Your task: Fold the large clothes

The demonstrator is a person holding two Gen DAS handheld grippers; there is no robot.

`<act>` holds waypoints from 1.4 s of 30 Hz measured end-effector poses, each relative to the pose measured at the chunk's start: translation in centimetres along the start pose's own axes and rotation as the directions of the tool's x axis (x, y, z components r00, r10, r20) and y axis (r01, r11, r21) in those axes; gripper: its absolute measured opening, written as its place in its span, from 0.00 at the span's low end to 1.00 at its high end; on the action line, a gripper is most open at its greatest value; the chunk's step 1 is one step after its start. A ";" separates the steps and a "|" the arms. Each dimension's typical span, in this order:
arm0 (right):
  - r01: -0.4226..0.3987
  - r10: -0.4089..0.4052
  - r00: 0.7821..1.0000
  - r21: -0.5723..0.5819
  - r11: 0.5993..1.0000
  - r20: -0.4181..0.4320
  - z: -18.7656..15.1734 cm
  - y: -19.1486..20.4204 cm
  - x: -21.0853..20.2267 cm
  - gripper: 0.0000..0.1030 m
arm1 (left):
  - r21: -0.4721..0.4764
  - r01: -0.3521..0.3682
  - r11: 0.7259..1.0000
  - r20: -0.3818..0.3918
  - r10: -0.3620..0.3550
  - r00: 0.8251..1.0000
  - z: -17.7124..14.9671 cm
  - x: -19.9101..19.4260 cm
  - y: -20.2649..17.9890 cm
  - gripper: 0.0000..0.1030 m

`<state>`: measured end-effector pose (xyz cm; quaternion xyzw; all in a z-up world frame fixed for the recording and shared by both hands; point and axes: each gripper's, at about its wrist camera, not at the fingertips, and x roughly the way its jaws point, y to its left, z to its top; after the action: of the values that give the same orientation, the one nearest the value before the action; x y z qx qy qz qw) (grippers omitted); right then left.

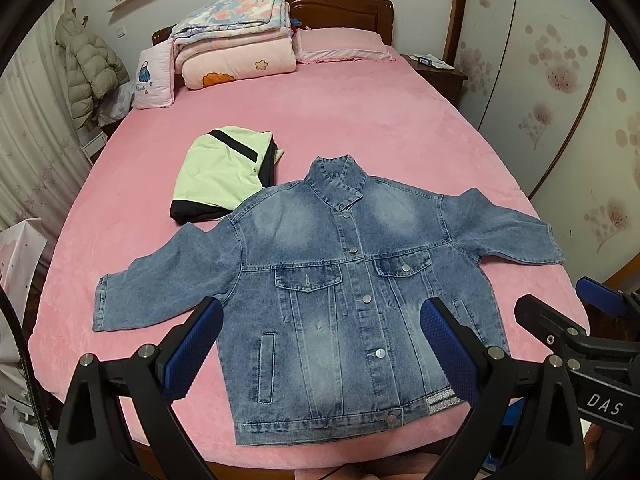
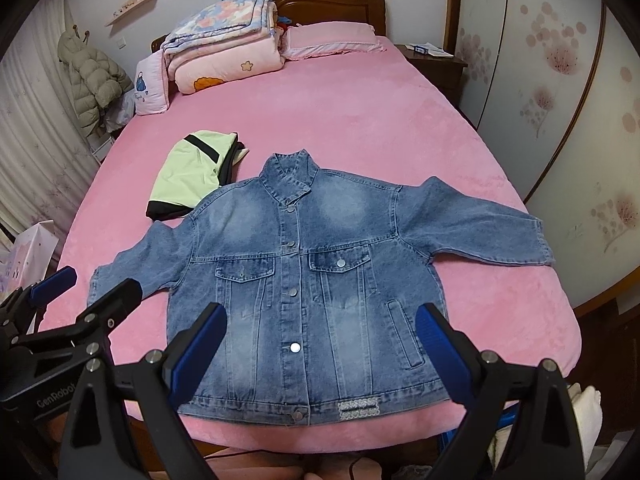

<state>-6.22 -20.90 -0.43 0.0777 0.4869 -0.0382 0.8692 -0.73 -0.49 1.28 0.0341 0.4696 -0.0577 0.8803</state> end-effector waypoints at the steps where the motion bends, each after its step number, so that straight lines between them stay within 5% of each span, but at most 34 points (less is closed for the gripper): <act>1: -0.001 0.001 1.000 0.003 1.000 -0.003 -0.1 0.0 0.0 0.93 | 0.002 -0.001 1.000 -0.001 0.001 1.000 -0.1 0.0 -0.1 0.96; 42: 0.052 -0.051 0.998 0.033 0.998 -0.029 0.1 1.3 0.7 0.93 | 0.056 0.010 0.998 0.003 -0.011 1.000 0.4 0.2 1.2 0.96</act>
<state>-5.61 -19.58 -0.87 0.0801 0.5003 -0.0676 0.8595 -0.13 0.62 1.38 0.0563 0.4667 -0.0755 0.8794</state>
